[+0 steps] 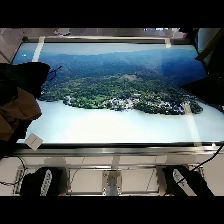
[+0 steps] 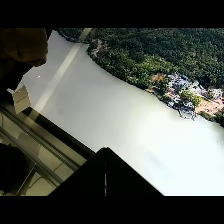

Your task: Fold the clothes and pants, and hang the long-sleeved shirts on hangers.

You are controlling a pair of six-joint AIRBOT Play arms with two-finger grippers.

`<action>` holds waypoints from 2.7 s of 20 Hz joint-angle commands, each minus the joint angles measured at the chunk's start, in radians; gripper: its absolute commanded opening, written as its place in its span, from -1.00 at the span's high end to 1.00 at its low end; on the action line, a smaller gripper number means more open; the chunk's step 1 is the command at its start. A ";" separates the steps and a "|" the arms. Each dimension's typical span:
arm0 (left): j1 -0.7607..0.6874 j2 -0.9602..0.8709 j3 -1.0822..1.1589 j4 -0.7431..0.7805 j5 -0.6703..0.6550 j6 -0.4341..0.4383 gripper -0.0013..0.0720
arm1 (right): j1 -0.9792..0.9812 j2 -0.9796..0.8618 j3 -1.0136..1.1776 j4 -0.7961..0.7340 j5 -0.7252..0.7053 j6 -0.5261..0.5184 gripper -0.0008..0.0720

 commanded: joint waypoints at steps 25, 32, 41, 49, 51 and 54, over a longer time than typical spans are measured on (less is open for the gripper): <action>0.002 -0.302 0.003 0.531 -0.150 0.033 -0.96 | 0.001 -0.002 0.001 -0.154 -0.345 -0.014 0.22; 0.084 -0.695 0.090 0.814 -0.137 -0.001 -0.96 | 0.001 -0.002 0.001 -0.219 -0.563 -0.014 0.24; 0.322 -0.881 0.096 0.931 0.020 -0.257 -0.96 | 0.001 -0.063 0.001 -0.252 -0.459 -0.013 -0.13; 0.290 -0.904 0.102 0.937 0.037 -0.202 0.90 | 0.001 -0.181 0.001 -0.208 -0.438 -0.006 -0.33; 0.264 -0.847 0.136 0.935 -0.005 -0.191 0.90 | 0.000 -0.163 0.010 -0.217 -0.426 -0.006 -0.33; 0.154 -0.682 0.219 0.877 -0.097 -0.190 0.90 | -0.001 -0.142 0.106 -0.305 -0.327 -0.014 -0.33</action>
